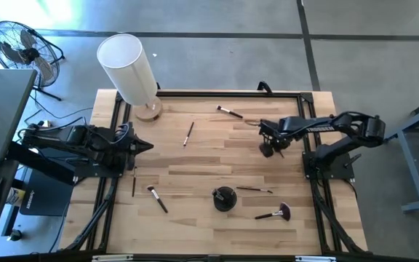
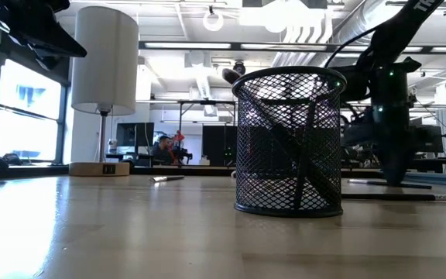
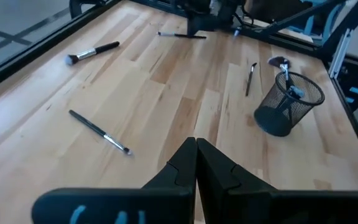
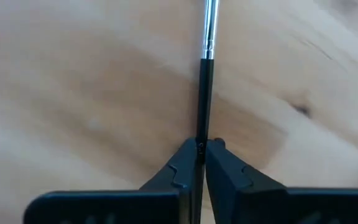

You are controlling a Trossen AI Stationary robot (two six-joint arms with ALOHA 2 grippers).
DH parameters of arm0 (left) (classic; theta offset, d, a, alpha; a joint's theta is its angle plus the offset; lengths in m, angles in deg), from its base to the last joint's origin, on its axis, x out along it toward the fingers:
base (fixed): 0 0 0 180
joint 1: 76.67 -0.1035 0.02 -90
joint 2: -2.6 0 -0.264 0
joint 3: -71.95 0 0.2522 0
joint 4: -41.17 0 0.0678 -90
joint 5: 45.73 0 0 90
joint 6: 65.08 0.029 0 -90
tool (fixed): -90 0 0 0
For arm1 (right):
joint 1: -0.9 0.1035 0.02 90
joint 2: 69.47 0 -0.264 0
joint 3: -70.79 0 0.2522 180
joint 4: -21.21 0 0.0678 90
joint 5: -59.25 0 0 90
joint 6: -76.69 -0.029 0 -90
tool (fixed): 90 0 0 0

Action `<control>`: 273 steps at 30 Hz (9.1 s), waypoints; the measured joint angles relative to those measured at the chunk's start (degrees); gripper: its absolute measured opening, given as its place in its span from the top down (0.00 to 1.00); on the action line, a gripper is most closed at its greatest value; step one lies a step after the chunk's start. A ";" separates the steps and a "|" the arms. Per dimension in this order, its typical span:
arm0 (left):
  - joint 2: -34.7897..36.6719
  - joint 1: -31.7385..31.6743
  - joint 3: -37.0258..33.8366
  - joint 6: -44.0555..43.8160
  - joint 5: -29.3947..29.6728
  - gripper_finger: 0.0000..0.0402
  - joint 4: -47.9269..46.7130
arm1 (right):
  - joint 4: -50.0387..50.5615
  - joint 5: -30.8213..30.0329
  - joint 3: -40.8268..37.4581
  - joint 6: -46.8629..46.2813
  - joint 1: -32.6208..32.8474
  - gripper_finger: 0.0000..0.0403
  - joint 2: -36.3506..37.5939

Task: Pick & Place Makeup Supplies
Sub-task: Put the makeup brush into the black makeup holder

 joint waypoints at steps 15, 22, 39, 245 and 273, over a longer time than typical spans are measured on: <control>-0.09 0.00 0.02 -8.34 3.45 1.00 0.09 | 0.66 -1.55 0.00 14.44 9.44 0.85 -0.17; -0.09 0.01 0.02 -9.90 3.46 1.00 0.09 | 1.10 -2.32 0.11 14.38 9.33 0.71 1.20; -0.09 0.00 0.02 -12.77 4.94 1.00 0.03 | -15.69 -1.72 4.34 15.87 2.66 0.63 4.18; -69.69 15.01 50.00 -2.28 37.04 1.00 11.26 | -4.24 -5.56 7.31 31.79 26.42 0.71 25.99; -87.82 14.43 52.04 15.36 21.72 0.89 32.35 | -8.16 -1.40 3.91 24.19 26.46 0.71 31.44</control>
